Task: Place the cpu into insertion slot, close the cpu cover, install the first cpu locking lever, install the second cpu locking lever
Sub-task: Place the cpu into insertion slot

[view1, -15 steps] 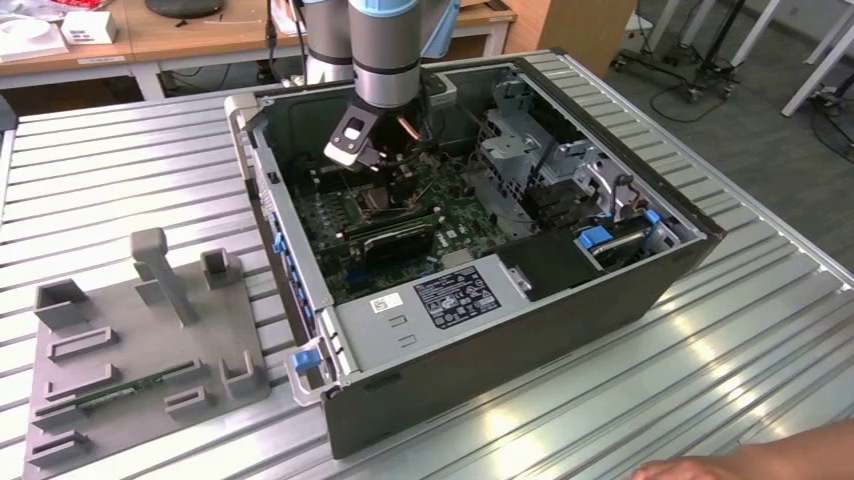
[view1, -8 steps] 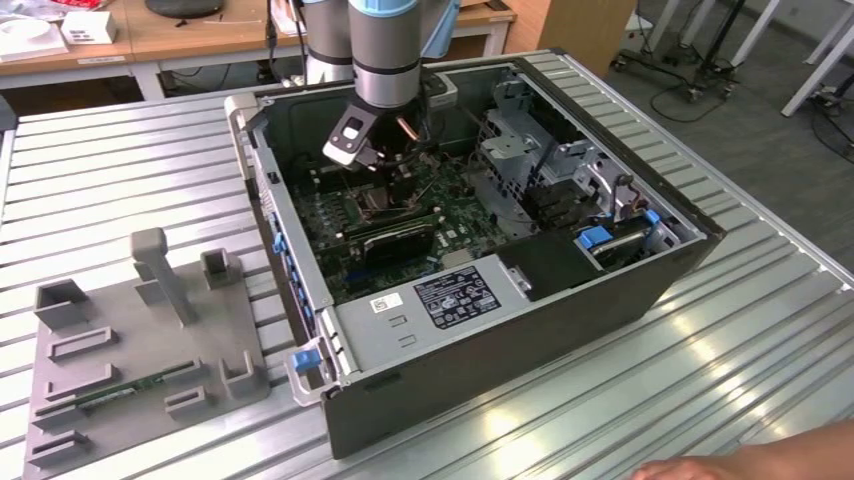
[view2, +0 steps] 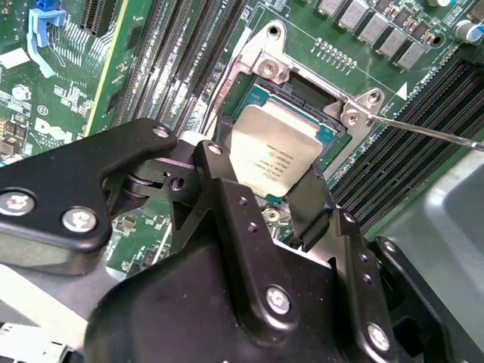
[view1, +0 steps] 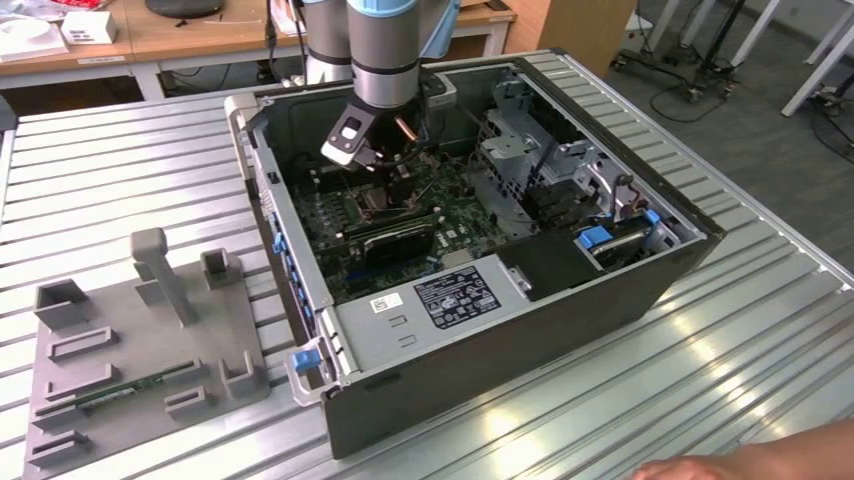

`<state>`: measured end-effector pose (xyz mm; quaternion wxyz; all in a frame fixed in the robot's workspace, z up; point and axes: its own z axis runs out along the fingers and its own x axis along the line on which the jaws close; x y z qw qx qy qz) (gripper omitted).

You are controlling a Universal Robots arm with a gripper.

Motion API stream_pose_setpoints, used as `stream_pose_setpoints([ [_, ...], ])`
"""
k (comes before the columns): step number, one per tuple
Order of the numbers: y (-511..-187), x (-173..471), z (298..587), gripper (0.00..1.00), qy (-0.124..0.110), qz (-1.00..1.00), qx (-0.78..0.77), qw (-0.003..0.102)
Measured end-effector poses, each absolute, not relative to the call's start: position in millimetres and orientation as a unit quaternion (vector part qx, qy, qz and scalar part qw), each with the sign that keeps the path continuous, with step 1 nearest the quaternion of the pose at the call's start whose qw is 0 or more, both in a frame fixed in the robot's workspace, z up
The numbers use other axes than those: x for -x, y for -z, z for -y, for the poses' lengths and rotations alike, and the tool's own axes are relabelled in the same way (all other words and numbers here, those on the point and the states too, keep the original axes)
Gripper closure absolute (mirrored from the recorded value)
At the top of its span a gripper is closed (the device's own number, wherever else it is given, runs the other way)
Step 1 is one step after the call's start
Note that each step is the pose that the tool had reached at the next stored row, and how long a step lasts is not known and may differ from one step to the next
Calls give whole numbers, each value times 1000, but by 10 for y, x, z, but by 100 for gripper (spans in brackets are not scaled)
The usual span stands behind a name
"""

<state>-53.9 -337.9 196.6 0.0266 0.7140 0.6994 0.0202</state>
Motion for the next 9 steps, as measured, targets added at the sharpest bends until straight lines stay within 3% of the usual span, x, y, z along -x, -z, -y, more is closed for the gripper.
stream_pose_setpoints([
  [9,-1951,541,3378,46,-20,-699,-714,27],
])
